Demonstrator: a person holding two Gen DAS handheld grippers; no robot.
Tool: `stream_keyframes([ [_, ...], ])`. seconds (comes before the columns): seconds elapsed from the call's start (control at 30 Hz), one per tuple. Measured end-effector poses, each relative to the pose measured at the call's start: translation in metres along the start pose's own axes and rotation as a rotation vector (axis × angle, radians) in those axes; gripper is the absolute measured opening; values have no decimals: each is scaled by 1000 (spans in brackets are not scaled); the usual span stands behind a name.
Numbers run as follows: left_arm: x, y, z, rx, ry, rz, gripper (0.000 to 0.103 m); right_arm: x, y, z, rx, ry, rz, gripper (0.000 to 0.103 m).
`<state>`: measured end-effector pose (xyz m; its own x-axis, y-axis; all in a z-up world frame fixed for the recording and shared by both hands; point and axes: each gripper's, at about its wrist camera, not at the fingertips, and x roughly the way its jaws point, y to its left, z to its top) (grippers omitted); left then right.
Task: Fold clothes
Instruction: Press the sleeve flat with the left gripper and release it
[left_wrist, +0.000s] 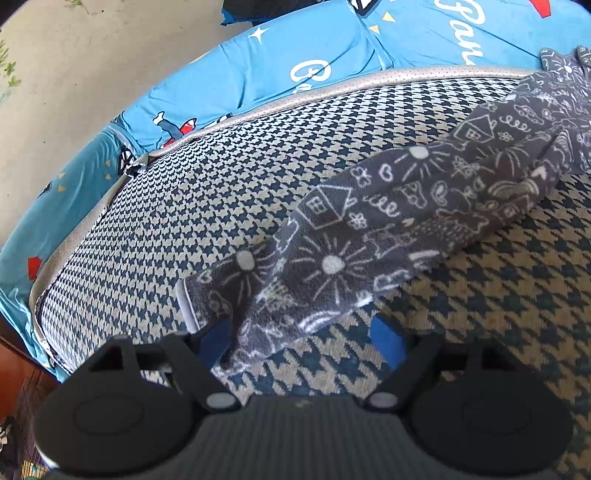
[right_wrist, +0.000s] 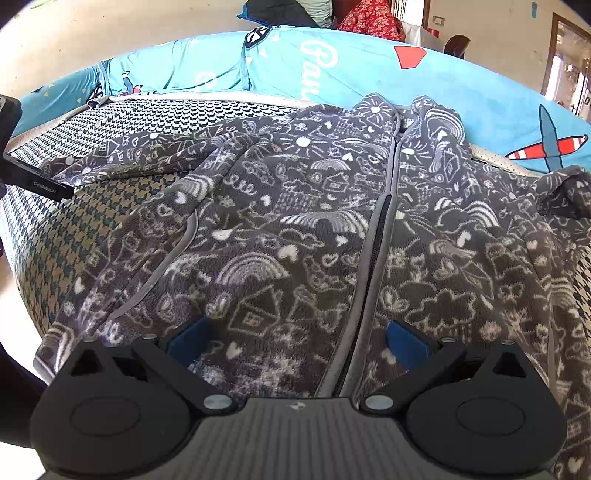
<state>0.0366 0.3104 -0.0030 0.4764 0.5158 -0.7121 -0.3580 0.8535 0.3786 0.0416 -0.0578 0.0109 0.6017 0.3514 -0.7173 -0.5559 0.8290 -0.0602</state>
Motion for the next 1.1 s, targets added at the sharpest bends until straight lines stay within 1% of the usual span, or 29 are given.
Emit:
stream_keyframes([
  [0.1, 4, 1, 1, -9, -16, -10, 81, 0, 0, 0, 2, 0, 1, 103],
  [0.2, 6, 5, 3, -28, -17, -35, 73, 0, 0, 0, 1, -2, 0, 103],
  [0.3, 5, 4, 4, -14, -31, -49, 62, 1, 0, 0, 2, -1, 0, 103],
  [0.37, 3, 2, 4, -11, -34, -65, 48, 1, 0, 0, 1, -1, -2, 103],
  [0.43, 3, 4, 5, -28, -26, -91, 40, 1, 1, 0, 0, -1, -4, 103],
  [0.5, 1, 6, 5, -50, -16, -111, 36, 1, 0, 0, 0, -1, -3, 103],
  [0.57, 0, 6, 4, -54, -11, -122, 29, 1, 1, 0, 0, -1, -4, 103],
  [0.67, -2, 6, 2, -55, -6, -133, 26, 1, 1, 0, -1, -2, -5, 103],
  [0.77, -5, 5, 1, -56, -4, -128, 26, 1, 1, 0, -1, -1, -4, 103],
  [0.9, -9, -6, -1, 7, -22, -97, 26, 1, 0, 0, -1, -1, -4, 103],
  [1.0, -5, -11, 1, 23, -27, -77, 27, 1, 0, 0, -1, -3, -3, 103],
  [1.1, -3, -13, 5, 17, -19, -92, 17, 1, 1, 0, -1, -4, -3, 103],
])
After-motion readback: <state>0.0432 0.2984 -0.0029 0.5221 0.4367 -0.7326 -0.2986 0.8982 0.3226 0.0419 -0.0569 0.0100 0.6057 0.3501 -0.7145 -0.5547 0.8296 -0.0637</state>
